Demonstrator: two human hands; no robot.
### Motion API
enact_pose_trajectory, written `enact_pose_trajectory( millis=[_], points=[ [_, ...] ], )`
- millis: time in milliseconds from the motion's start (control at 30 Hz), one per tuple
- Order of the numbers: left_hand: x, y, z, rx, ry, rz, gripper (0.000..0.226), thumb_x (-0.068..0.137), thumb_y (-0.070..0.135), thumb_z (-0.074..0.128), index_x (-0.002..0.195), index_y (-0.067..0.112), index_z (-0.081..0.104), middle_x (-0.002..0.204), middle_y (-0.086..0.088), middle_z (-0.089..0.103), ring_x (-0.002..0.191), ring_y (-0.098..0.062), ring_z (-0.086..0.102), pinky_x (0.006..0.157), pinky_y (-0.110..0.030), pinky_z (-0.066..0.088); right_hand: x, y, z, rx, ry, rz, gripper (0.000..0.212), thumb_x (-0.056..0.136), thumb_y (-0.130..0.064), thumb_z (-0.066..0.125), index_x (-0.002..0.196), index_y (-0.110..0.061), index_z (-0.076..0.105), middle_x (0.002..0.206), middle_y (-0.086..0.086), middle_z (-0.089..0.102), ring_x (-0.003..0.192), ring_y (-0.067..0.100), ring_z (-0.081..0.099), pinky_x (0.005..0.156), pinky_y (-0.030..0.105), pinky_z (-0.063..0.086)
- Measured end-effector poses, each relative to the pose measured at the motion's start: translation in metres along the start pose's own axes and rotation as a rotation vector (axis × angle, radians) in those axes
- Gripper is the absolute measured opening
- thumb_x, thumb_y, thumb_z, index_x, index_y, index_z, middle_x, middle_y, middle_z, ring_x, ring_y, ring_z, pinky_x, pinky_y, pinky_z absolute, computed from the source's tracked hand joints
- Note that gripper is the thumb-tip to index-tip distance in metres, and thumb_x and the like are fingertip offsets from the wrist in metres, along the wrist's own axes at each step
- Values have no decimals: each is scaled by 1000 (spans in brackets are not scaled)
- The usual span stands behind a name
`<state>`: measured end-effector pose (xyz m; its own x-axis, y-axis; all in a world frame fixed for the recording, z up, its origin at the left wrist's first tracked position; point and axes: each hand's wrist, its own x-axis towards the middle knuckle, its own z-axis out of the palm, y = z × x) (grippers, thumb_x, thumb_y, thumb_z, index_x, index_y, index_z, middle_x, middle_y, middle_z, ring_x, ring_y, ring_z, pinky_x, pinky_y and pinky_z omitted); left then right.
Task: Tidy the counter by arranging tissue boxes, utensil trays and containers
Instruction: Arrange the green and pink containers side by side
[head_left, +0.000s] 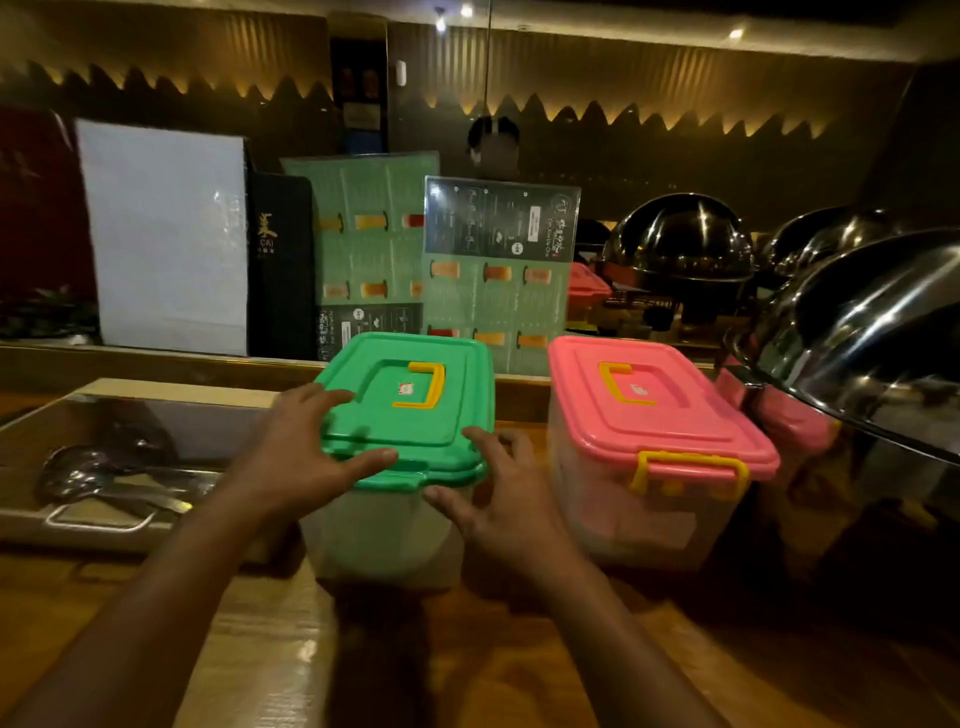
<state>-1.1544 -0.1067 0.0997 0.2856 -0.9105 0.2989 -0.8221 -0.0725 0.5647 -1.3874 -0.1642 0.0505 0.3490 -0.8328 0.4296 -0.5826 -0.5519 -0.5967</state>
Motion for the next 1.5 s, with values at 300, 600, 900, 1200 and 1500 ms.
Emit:
enact_pose_trajectory(
  millis=[300,600,900,1200,1500],
  points=[
    [7,-60,14,-405,-122,-55,138,30,77,87,152,31,40,145,-5,51,118,-23,59,97,-44,55,-1,-8,11,-75,112,72,83,64,-65,82,129,-19,63,135,4,46,120,17,49,101,18,39],
    [13,-45,40,-331,-55,7,129,38,84,82,149,32,40,143,-4,49,118,-22,58,95,-48,57,-2,8,-8,-197,91,136,86,71,-74,68,139,-23,54,140,0,45,128,17,46,104,37,48],
    [35,-12,70,-305,-62,23,137,34,91,77,150,30,39,143,-6,53,124,-24,59,98,-49,56,-2,33,-34,-509,167,167,82,73,-89,42,139,-40,50,159,10,31,149,31,18,119,50,19],
    [40,0,80,-272,-30,40,132,39,87,79,150,25,43,143,-8,50,126,-27,55,101,-47,53,2,47,-39,-529,157,191,84,75,-91,33,142,-41,48,159,9,30,149,29,16,122,49,7],
    [45,-3,80,-307,-54,5,134,34,88,81,148,29,44,142,-3,52,122,-22,59,99,-47,55,5,46,-38,-518,179,190,84,74,-88,39,139,-37,54,152,11,37,142,33,25,120,53,13]
  ],
)
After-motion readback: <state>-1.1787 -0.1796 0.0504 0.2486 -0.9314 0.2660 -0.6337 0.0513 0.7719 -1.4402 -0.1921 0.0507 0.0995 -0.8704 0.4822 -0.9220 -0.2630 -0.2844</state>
